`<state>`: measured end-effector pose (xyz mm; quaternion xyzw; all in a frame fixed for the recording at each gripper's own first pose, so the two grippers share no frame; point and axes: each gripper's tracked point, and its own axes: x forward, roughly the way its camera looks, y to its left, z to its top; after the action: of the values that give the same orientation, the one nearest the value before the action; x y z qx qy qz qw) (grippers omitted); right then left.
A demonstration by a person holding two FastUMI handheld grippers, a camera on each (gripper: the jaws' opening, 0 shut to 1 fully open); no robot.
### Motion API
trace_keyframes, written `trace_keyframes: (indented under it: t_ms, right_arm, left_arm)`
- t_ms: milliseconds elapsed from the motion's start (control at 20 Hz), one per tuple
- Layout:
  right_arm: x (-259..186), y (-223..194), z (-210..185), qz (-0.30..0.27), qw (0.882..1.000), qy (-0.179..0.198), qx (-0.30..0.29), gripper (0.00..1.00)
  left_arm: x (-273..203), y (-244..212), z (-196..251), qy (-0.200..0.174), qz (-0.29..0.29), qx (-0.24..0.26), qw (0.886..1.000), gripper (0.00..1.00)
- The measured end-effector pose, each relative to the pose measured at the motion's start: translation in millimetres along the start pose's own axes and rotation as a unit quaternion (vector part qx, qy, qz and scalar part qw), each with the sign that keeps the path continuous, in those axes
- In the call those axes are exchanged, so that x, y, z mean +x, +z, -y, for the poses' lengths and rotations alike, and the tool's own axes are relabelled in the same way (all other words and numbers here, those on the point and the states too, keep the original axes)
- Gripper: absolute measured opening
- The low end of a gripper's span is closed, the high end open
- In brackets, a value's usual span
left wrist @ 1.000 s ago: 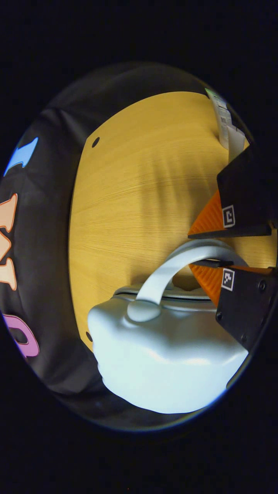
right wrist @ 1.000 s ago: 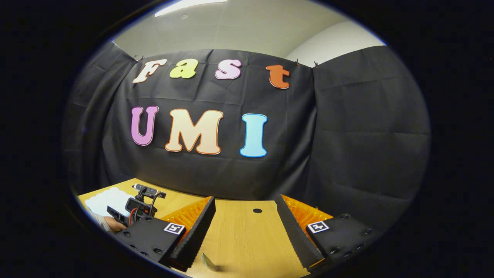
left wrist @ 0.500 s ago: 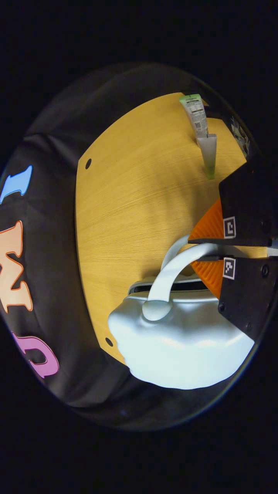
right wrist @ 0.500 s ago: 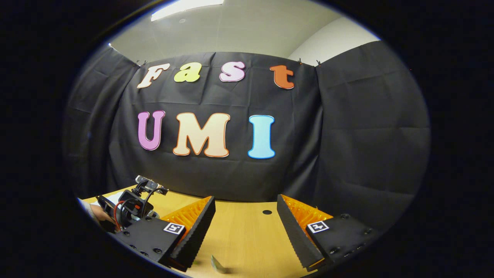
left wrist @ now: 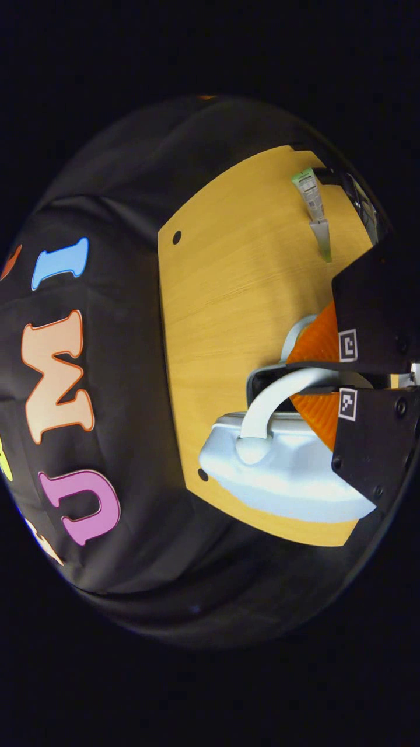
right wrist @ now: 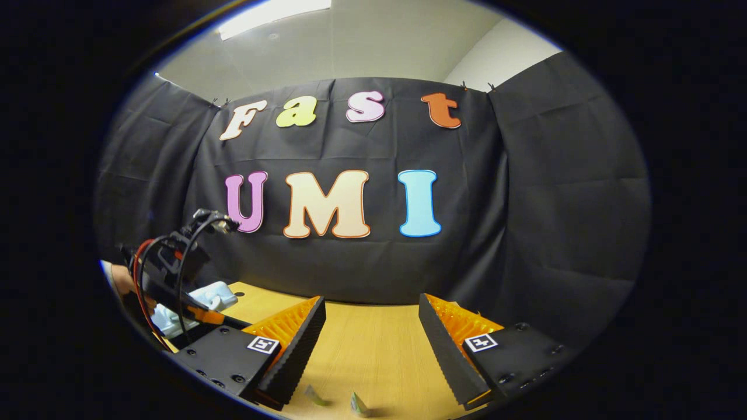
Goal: First open the suitcase, pack the skin care products into it, and then close the suitcase.
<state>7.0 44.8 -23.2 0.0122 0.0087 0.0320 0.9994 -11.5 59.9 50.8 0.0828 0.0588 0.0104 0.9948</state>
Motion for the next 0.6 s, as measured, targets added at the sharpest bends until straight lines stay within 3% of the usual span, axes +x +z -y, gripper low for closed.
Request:
trace_keyframes:
  t_ms: [600]
  right_arm:
    - [11.0,-4.7,-61.5,-0.005,1.0,0.028,0.007,0.99]
  left_arm:
    - [-54.0,42.5,-162.3,0.111,0.068,-0.003,0.991,0.02]
